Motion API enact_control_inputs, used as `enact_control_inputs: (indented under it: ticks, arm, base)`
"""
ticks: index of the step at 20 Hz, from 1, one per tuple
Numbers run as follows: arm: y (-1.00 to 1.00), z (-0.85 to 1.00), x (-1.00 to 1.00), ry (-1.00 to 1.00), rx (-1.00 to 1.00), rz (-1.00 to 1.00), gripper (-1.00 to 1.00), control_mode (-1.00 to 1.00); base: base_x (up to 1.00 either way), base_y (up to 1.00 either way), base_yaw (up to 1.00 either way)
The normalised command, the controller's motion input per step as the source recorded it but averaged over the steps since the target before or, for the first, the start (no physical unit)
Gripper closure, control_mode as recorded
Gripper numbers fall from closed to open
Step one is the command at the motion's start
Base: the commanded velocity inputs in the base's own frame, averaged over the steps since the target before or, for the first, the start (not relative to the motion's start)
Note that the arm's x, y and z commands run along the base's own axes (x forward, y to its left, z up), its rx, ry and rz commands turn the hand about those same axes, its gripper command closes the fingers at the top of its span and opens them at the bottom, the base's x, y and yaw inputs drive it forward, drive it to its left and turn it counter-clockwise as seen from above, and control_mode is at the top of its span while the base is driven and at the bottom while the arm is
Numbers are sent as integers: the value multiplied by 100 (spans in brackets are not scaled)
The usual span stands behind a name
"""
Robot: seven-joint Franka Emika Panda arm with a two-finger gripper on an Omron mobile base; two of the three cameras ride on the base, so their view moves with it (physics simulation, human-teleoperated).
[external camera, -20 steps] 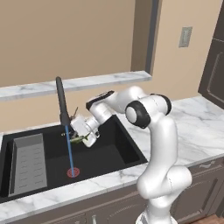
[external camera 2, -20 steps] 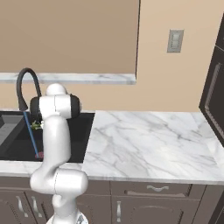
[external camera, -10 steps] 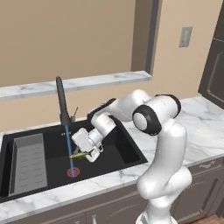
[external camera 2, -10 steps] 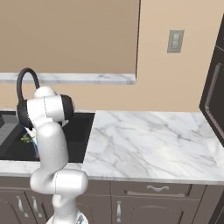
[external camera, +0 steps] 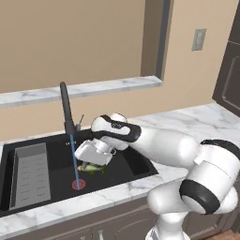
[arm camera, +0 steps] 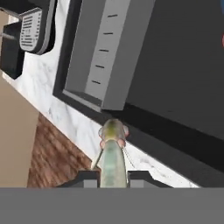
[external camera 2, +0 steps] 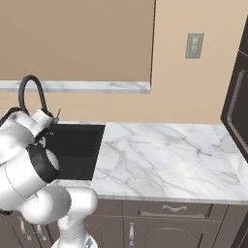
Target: Take the fish out of the fridge, briefly rinse it in the sink, and place it on the tray next to the sink.
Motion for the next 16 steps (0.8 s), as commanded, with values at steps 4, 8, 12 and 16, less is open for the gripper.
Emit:
enact_control_inputs:
  ticks: [4,8,12,16]
  arm:
    - [0,100,-54,-51,-54,0,100,-100]
    - [-28,8,-18,18,1,34,100,-100]
    - [-1,0,0,0,0,0,100,-100]
    - [0,56,-4,-28,-11,0,100,-100]
  base:
    - [0,0,0]
    - [0,0,0]
    - [0,0,0]
    - [0,0,0]
